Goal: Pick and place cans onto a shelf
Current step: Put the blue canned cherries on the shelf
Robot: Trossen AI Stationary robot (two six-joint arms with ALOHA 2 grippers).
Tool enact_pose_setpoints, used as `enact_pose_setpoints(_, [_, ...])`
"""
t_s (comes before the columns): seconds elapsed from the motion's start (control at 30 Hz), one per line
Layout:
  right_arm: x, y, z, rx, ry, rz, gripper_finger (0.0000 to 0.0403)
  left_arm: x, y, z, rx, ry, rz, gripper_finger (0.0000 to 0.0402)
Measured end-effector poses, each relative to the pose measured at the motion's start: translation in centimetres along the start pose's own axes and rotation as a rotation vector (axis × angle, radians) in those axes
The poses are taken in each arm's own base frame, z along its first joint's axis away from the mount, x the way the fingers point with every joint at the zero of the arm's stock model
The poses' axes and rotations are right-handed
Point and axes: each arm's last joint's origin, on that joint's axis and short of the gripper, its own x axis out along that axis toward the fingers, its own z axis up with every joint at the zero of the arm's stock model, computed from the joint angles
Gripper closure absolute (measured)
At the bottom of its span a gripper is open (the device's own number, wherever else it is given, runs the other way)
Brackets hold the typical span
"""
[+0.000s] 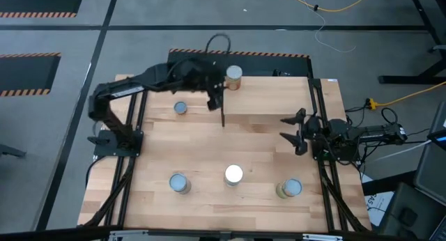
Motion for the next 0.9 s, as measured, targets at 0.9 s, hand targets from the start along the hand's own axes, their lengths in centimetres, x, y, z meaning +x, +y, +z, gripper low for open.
enact_pose_setpoints(0.9, [4.7,1.6,6.9,-0.067,0.028,0.133,0.0122,-1.2,-6.1,-21.7,-0.106,-0.374,-0.123,0.0288])
